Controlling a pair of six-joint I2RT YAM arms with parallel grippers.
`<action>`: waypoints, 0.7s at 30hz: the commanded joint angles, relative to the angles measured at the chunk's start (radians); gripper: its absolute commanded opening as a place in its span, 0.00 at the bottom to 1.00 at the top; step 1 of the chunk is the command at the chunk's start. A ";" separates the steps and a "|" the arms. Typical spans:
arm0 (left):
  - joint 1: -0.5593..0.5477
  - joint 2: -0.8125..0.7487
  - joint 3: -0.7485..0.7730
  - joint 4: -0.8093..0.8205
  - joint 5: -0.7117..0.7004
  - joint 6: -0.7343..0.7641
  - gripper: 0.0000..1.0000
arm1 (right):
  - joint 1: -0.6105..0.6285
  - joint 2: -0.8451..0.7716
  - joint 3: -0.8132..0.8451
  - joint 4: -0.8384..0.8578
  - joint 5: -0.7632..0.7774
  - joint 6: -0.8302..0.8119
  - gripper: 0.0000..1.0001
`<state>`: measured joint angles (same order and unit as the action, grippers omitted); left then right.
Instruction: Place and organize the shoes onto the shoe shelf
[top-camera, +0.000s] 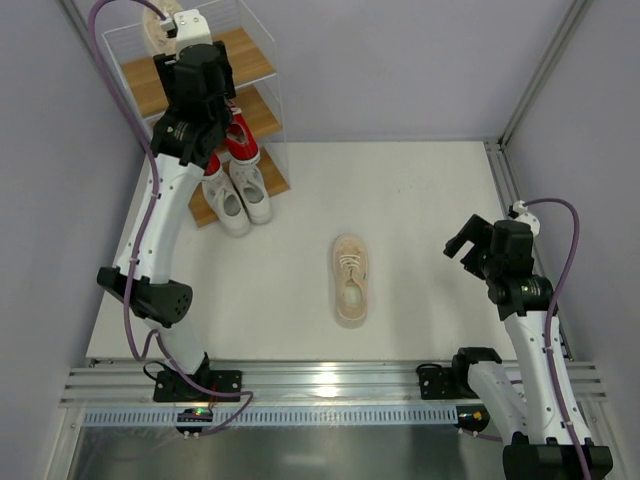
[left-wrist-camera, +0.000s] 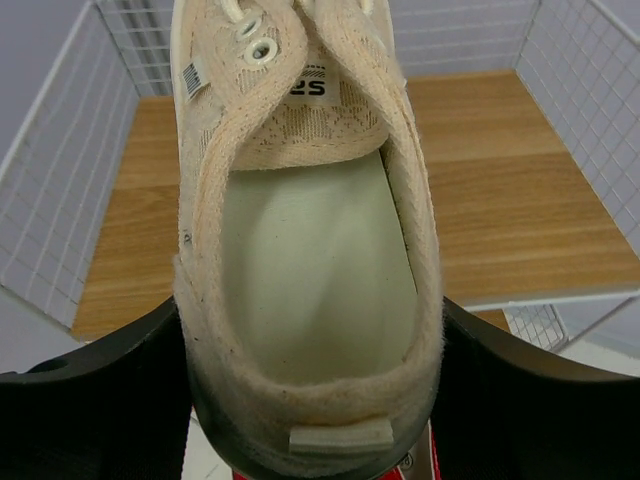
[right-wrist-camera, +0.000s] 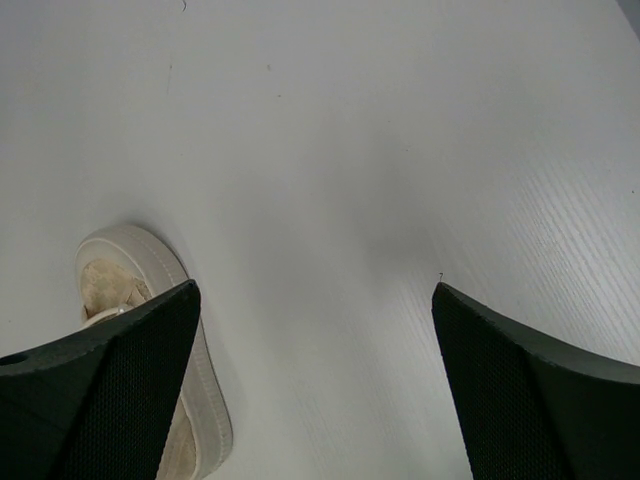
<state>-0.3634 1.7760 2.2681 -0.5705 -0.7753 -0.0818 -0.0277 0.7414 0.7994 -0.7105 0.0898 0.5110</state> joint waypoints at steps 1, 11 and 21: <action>0.023 -0.027 0.021 -0.031 0.102 -0.094 0.00 | 0.000 0.001 0.041 0.036 -0.007 0.014 0.97; 0.081 -0.021 0.051 -0.130 0.163 -0.173 0.00 | 0.000 -0.014 0.029 0.031 0.014 0.003 0.97; 0.124 -0.023 0.073 -0.166 0.194 -0.199 0.00 | 0.002 -0.013 0.029 0.036 0.011 0.004 0.97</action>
<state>-0.2543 1.7760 2.2787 -0.7689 -0.5701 -0.2810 -0.0277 0.7391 0.7994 -0.7044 0.0910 0.5182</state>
